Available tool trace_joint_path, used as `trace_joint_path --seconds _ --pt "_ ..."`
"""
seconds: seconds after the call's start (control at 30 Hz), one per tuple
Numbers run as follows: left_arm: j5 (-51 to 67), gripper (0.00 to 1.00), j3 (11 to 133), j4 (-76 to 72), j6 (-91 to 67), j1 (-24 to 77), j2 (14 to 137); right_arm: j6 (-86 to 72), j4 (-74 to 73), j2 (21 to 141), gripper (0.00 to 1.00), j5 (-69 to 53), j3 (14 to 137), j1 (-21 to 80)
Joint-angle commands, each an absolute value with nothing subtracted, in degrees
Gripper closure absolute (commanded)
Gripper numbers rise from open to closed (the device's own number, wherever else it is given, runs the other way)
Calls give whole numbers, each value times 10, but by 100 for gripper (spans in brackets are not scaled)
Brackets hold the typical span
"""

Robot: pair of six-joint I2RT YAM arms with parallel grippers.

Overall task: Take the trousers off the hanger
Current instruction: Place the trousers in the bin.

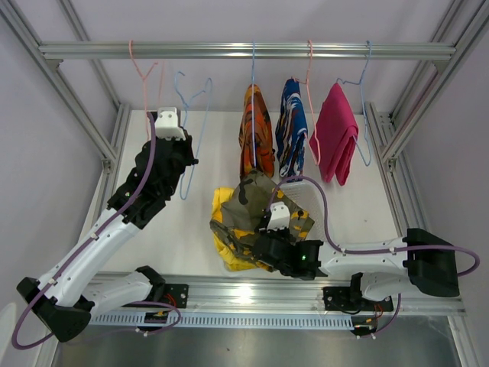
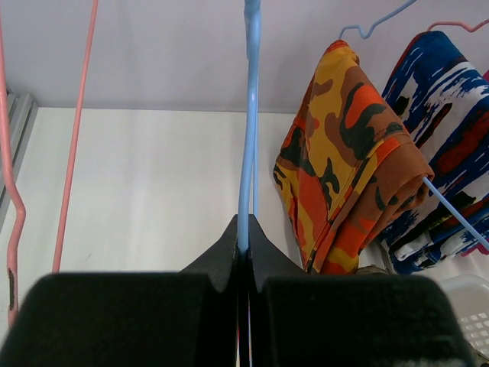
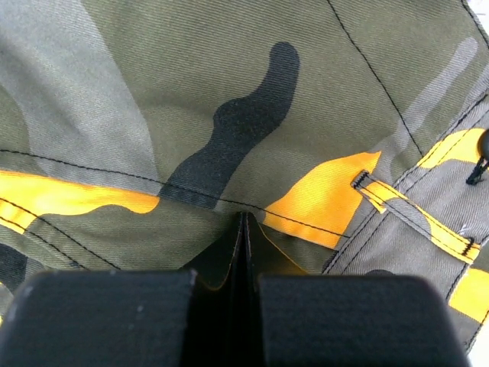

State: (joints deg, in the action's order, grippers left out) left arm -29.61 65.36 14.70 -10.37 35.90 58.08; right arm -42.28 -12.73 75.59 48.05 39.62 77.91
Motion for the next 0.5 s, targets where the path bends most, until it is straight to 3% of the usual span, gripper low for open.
trace_joint_path --seconds 0.0,0.03,0.17,0.47 --pt "-296 99 672 136 -97 366 582 -461 -144 755 100 505 398 784" --pt "-297 99 673 135 -97 366 583 -460 -154 750 97 511 402 785" --pt "-300 99 672 135 -97 366 586 -440 -169 716 54 530 424 791" --pt "-297 99 674 136 -96 366 591 -389 -139 674 47 549 435 792"
